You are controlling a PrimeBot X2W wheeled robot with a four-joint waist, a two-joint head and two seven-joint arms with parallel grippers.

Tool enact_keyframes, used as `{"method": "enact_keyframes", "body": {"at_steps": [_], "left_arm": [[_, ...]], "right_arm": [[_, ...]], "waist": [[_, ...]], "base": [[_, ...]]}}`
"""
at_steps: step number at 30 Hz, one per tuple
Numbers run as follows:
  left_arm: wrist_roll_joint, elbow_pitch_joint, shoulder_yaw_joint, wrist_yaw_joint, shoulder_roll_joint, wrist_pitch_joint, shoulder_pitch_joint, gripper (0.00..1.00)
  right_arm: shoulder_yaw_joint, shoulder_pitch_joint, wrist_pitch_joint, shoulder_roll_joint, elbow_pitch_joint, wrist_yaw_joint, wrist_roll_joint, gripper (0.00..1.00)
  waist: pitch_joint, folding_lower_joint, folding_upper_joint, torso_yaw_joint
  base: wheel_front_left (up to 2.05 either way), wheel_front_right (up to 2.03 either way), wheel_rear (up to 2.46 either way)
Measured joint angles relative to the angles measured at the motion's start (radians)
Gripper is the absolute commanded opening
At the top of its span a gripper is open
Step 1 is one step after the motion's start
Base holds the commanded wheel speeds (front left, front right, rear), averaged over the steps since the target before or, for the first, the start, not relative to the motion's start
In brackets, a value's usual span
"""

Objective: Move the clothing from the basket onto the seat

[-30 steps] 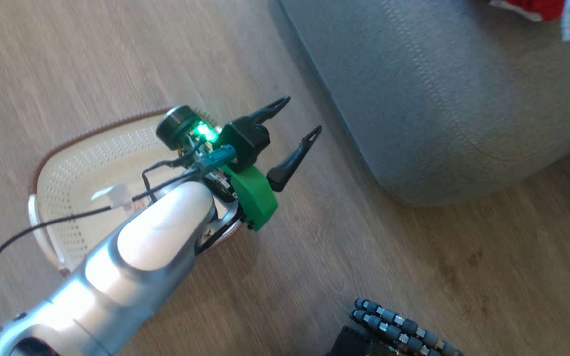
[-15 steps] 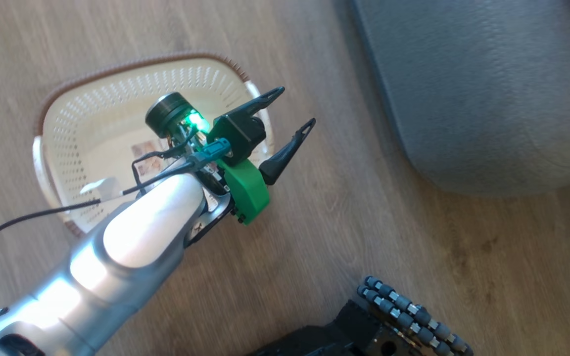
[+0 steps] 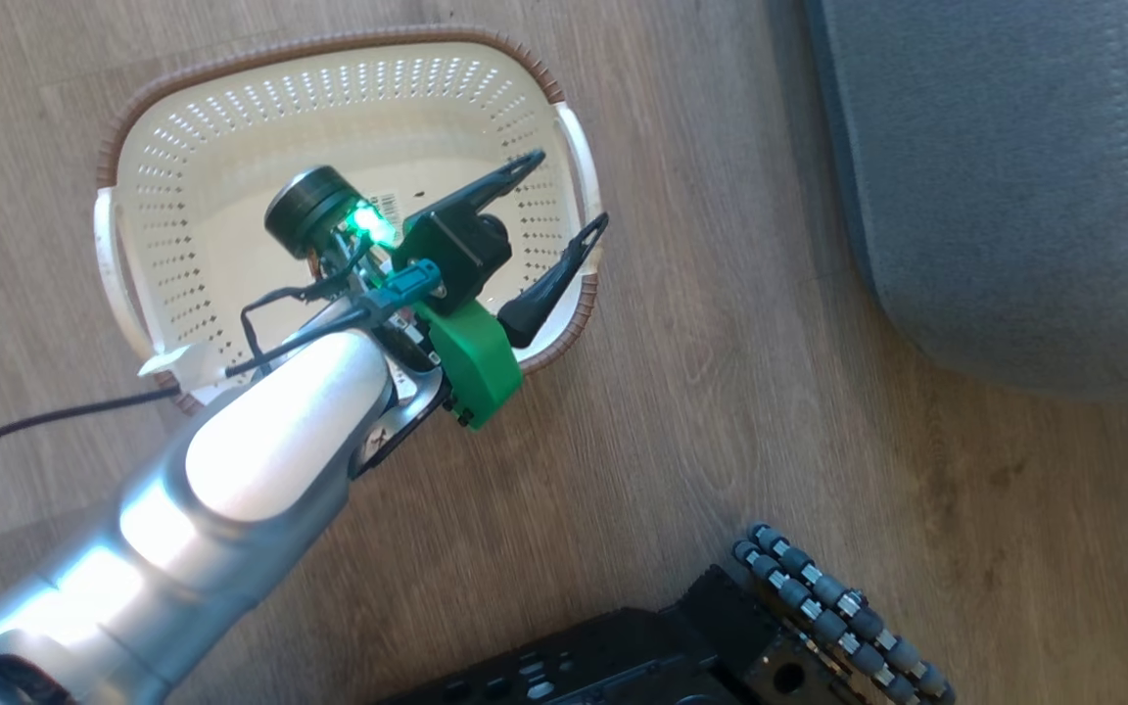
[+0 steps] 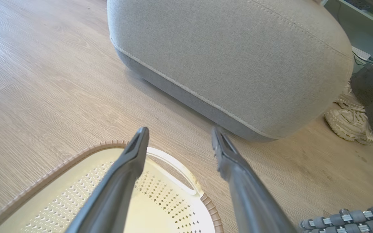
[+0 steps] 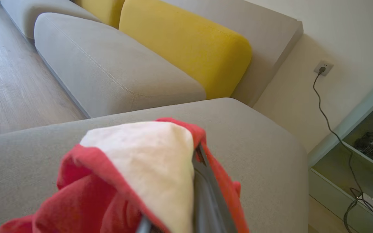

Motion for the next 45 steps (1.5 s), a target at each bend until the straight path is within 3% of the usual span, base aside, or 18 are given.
{"method": "enact_keyframes", "body": {"at_steps": [2,4,5,6,7,12,18,31,45], "left_arm": [[0.0,0.0,-0.001,0.001,-0.001,0.0,-0.007,1.0],[0.0,0.004,-0.001,0.001,-0.002,-0.001,-0.007,1.0],[-0.001,0.008,-0.001,0.001,-0.003,-0.002,-0.007,1.0],[-0.001,0.013,-0.001,0.001,-0.003,-0.006,-0.007,1.0],[-0.001,0.016,-0.001,0.001,-0.003,-0.009,-0.007,1.0],[-0.012,0.033,-0.002,0.001,-0.009,-0.021,-0.007,1.0],[-0.02,0.064,-0.002,0.008,-0.025,-0.037,-0.004,1.0],[-0.038,0.129,0.046,0.019,-0.066,-0.075,0.038,1.0],[-0.003,0.098,0.297,0.065,-0.094,-0.078,0.203,1.0]], "right_arm": [[0.022,0.003,-0.03,0.016,0.024,0.0,0.002,0.05],[0.062,0.009,-0.053,0.036,0.043,0.0,0.02,0.4],[0.089,0.019,-0.062,0.045,0.047,0.0,0.036,0.49],[0.116,0.029,-0.07,0.054,0.051,0.0,0.056,0.84],[0.146,0.043,-0.074,0.059,0.052,0.0,0.079,1.0],[0.256,0.14,-0.082,0.065,0.011,0.0,0.184,1.0],[0.322,0.283,-0.083,0.065,-0.156,0.0,0.271,1.0],[0.468,0.55,-0.09,0.137,-0.416,0.0,0.301,1.0],[0.599,0.631,-0.09,0.155,-0.505,0.0,0.336,1.0]], "waist": [[0.004,0.0,0.0,0.006],[0.002,0.0,0.0,0.009],[0.0,0.0,0.0,0.01],[-0.002,0.0,0.0,0.01],[-0.005,0.0,0.0,0.01],[-0.023,0.0,0.0,0.01],[-0.054,0.0,0.0,0.012],[-0.17,0.0,0.0,0.05],[-0.322,-0.0001,0.0001,0.177]], "base": [[0.0,0.0,0.0],[0.0,0.0,0.0],[0.0,0.0,0.0],[0.0,0.0,0.0],[0.0,0.0,0.0],[0.0,0.0,0.0],[0.0,0.0,0.0],[0.0,0.0,0.0],[0.0,0.0,0.0]]}}
